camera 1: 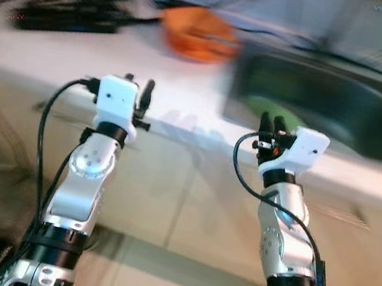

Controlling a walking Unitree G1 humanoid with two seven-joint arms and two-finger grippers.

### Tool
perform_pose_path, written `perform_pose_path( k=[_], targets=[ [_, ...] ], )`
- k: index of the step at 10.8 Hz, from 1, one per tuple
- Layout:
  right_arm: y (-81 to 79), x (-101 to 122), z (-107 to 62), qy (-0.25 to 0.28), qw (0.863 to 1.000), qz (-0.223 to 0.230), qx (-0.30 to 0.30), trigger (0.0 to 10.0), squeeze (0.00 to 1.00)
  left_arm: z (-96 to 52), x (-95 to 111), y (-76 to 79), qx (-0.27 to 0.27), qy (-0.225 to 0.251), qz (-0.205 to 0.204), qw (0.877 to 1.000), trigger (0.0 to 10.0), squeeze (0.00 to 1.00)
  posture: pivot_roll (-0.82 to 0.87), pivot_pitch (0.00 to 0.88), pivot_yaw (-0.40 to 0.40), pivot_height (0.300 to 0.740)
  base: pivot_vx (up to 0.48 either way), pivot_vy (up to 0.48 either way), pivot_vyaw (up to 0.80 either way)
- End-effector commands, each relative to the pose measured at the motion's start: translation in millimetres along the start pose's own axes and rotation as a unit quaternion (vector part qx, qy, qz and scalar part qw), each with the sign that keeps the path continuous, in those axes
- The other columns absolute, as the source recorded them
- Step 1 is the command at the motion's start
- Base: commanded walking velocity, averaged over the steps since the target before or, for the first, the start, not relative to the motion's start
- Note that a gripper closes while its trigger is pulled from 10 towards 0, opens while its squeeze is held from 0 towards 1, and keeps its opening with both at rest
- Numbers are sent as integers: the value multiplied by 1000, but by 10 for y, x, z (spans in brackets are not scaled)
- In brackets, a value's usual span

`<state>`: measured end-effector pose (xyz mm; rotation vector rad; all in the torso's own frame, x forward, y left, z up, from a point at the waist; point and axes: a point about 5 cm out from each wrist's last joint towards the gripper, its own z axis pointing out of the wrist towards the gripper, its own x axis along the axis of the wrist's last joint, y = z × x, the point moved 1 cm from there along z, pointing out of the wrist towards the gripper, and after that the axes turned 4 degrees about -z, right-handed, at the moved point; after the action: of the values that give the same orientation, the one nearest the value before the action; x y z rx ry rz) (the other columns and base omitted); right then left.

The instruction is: Kitchen organization

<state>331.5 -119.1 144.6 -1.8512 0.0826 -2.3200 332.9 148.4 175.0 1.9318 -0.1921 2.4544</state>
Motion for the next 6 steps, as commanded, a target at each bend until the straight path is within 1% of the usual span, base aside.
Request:
perform_pose_path(
  k=[1,6],
  targets=[
    [49,21,10,4,1000,1,-7,10000,0,8,9,40,-5,-2,4,1000,10000,0,90,15,-69,740,0,0,0],
    [65,32,13,9,1000,4,-14,10000,0,22,21,35,-7,-1,10,1000,10000,0,92,16,-65,740,0,0,0]
  ],
)
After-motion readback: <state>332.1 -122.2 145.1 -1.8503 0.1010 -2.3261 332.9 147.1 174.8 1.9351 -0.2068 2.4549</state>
